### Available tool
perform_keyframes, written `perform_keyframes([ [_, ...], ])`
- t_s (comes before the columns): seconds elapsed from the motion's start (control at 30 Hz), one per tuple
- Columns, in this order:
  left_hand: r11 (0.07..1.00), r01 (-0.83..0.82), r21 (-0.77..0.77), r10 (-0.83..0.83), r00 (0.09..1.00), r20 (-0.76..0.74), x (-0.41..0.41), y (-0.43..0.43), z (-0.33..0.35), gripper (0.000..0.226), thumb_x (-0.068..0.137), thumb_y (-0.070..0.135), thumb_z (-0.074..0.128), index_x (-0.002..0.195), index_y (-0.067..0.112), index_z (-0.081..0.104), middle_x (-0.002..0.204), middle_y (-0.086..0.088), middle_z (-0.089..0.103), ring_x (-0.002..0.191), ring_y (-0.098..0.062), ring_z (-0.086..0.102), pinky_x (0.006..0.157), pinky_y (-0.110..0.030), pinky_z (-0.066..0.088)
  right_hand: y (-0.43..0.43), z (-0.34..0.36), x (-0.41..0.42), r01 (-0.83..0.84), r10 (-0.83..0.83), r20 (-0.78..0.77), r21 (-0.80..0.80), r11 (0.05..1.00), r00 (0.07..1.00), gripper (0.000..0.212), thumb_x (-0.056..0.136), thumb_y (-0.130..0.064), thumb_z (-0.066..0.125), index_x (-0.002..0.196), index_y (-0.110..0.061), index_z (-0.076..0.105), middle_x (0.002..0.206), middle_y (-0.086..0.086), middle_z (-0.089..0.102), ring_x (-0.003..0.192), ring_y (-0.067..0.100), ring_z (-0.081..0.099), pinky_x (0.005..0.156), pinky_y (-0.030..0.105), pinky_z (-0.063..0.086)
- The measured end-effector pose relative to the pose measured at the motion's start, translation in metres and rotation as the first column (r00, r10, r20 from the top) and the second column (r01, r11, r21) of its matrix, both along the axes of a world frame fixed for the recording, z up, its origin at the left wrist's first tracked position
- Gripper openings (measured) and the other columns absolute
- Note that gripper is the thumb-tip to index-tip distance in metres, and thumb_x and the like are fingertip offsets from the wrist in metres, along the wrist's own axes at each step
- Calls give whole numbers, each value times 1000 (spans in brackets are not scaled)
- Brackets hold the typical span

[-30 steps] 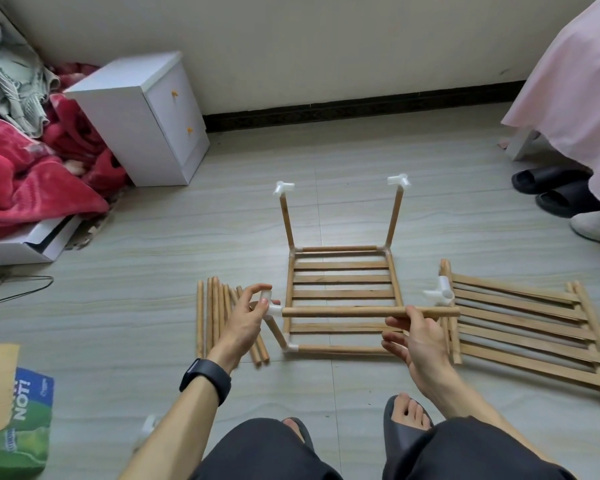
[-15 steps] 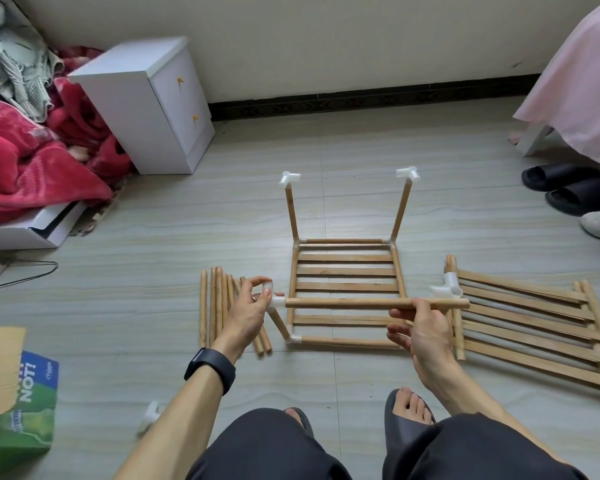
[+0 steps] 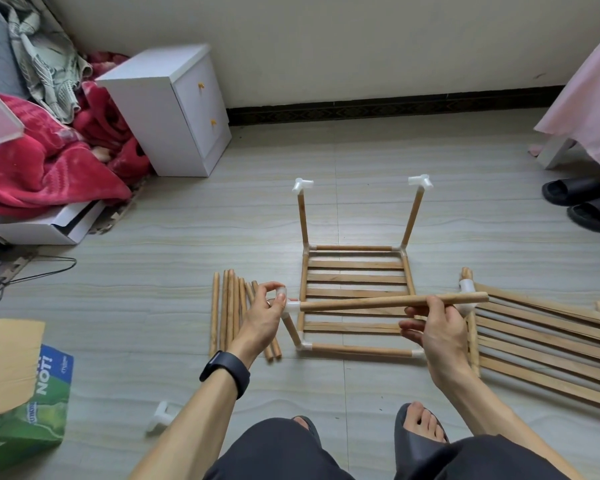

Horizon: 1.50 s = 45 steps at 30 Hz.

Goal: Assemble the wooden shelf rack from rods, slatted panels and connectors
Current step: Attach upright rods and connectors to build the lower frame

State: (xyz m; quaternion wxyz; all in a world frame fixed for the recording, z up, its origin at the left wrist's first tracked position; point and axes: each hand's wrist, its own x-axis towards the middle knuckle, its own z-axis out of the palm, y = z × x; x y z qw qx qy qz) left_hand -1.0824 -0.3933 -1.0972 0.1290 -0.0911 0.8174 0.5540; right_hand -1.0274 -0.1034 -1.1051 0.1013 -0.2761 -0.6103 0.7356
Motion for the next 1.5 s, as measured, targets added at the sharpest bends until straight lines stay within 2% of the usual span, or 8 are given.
perform_keyframes([
  [0.7, 998, -58, 27, 56, 997, 46, 1, 1, -4, 9, 107, 40, 40, 115, 41, 45, 125, -9, 62, 117, -28, 59, 105, -55, 47, -23, -14, -16, -148, 153, 51, -97, 984, 987, 52, 108, -37, 42, 101, 7, 67, 85, 18, 77, 59, 17, 69, 48, 24, 54],
  [0.83, 989, 20, -146, -16, 1000, 26, -6, 4, 4, 13, 109, 35, 36, 121, 33, 39, 121, -5, 55, 106, -21, 60, 84, -38, 51, -10, -4, -16, -299, 308, 115, -89, 950, 945, 49, 109, -39, 39, 107, 0, 68, 92, 13, 78, 63, 21, 71, 51, 27, 56],
  [0.97, 863, 103, -496, -169, 981, -91, -23, 29, 32, 33, 104, 35, 45, 136, 28, 40, 126, -5, 51, 102, -16, 58, 82, -33, 52, 28, 4, 5, -457, 429, 210, 108, 883, 879, 43, 104, -47, 49, 100, -12, 72, 88, 6, 79, 71, 24, 74, 64, 36, 59],
  [1.07, 736, 316, -598, -469, 876, -114, -36, 74, 65, 45, 101, 47, 50, 140, 27, 44, 138, 0, 53, 124, -17, 51, 104, -42, 48, 65, 10, 18, -212, 192, 93, 334, 918, 977, 39, 98, -51, 57, 81, -20, 75, 69, 3, 73, 58, 16, 68, 55, 33, 56],
  [1.13, 593, 468, -655, -658, 751, -58, -42, 116, 80, 52, 97, 54, 53, 142, 29, 44, 139, 2, 54, 125, -17, 51, 104, -40, 48, 90, 13, 13, 9, -34, 44, 469, 883, 998, 38, 98, -54, 57, 82, -23, 71, 64, -3, 68, 55, 9, 63, 52, 26, 49],
  [1.2, 449, 552, -702, -780, 626, -6, -42, 164, 84, 57, 95, 57, 56, 143, 28, 43, 136, 1, 57, 120, -19, 55, 99, -38, 50, 104, 16, -4, 36, -73, 66, 441, 897, 995, 36, 98, -58, 54, 93, -25, 66, 72, -6, 68, 69, 12, 64, 60, 27, 47],
  [1.3, 287, 611, -737, -841, 529, 111, -35, 220, 71, 60, 95, 55, 59, 142, 22, 41, 123, -5, 64, 108, -26, 61, 89, -44, 54, 102, 13, -32, -186, 137, 176, 302, 935, 975, 52, 92, -68, 49, 107, -20, 63, 98, -2, 67, 93, 14, 63, 79, 35, 48],
  [1.5, 351, 691, -632, -852, 516, 91, -24, 230, 35, 42, 105, 34, 50, 140, 19, 31, 109, -10, 69, 93, -29, 64, 80, -47, 54, 102, -14, -36, -375, 324, 193, 370, 850, 926, 51, 104, -56, 39, 83, -19, 67, 78, -8, 69, 75, -1, 61, 72, 20, 44],
])
